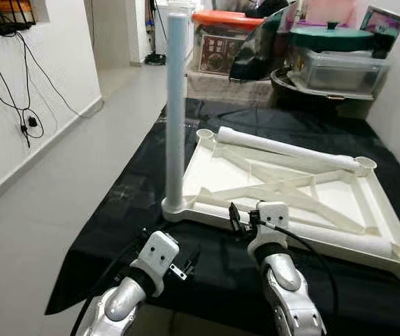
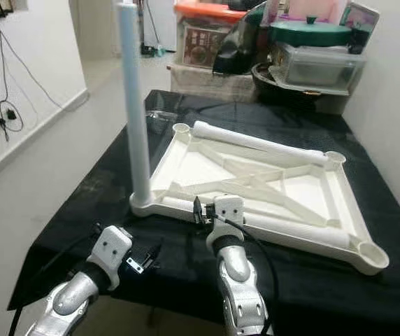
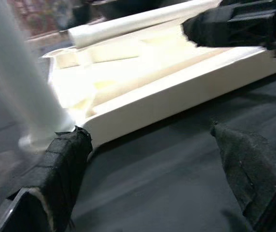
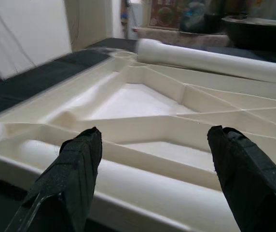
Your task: Building children table
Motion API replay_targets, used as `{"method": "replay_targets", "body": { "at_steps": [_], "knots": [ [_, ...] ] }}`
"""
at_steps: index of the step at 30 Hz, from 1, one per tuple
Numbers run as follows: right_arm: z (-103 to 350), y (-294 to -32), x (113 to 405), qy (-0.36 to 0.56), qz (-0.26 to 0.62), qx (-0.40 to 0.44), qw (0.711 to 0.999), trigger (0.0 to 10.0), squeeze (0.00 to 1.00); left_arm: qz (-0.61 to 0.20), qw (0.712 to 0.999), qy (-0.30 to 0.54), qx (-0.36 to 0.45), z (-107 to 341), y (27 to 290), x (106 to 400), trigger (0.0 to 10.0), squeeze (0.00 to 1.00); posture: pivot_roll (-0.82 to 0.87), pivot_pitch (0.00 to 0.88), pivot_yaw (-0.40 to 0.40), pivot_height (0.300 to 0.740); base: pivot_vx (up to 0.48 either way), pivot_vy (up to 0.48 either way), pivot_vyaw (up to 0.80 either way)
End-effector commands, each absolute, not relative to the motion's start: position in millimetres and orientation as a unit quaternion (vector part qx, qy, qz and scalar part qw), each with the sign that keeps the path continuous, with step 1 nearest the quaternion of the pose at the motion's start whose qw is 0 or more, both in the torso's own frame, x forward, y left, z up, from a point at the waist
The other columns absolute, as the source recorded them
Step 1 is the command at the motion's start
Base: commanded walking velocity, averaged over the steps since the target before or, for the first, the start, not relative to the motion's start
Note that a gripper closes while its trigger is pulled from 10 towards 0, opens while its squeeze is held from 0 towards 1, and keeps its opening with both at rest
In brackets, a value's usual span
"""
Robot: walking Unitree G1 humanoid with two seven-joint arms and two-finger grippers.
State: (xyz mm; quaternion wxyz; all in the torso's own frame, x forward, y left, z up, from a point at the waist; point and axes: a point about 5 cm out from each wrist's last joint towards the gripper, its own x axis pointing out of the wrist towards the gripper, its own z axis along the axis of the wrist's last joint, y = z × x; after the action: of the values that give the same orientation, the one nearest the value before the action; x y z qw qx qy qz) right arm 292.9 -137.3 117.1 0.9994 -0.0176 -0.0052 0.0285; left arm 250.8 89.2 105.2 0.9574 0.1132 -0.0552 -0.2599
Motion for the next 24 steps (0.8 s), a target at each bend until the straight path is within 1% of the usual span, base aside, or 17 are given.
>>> {"method": "replay_targets", "body": {
  "at_steps": [1,16,20,24],
  "knots": [
    [117,-137,293,0.0,0.024,-0.018,1.0,10.0,0.0,-0.26,0.958,-0.042,0.117,101,90,251,10.0,0.0,0.15,0.0,-0.058,0.74,0.0,-0.469,0.0],
    [117,-137,294,0.006,0.02,-0.014,1.0,10.0,0.0,-0.26,0.957,-0.035,0.122,99,90,250,10.0,0.0,0.15,0.0,-0.057,0.74,0.0,-0.478,0.0],
    [119,-139,297,0.0,0.014,-0.012,1.0,10.0,0.0,-0.254,0.96,-0.035,0.111,100,91,250,10.0,0.0,0.15,0.0,-0.055,0.74,0.0,0.0,0.0],
    [126,-146,308,-0.008,0.014,-0.007,1.0,10.0,0.0,-0.248,0.963,-0.034,0.104,101,93,250,10.0,0.0,0.16,0.0,-0.055,0.74,0.0,0.0,0.0]
  ]
}}
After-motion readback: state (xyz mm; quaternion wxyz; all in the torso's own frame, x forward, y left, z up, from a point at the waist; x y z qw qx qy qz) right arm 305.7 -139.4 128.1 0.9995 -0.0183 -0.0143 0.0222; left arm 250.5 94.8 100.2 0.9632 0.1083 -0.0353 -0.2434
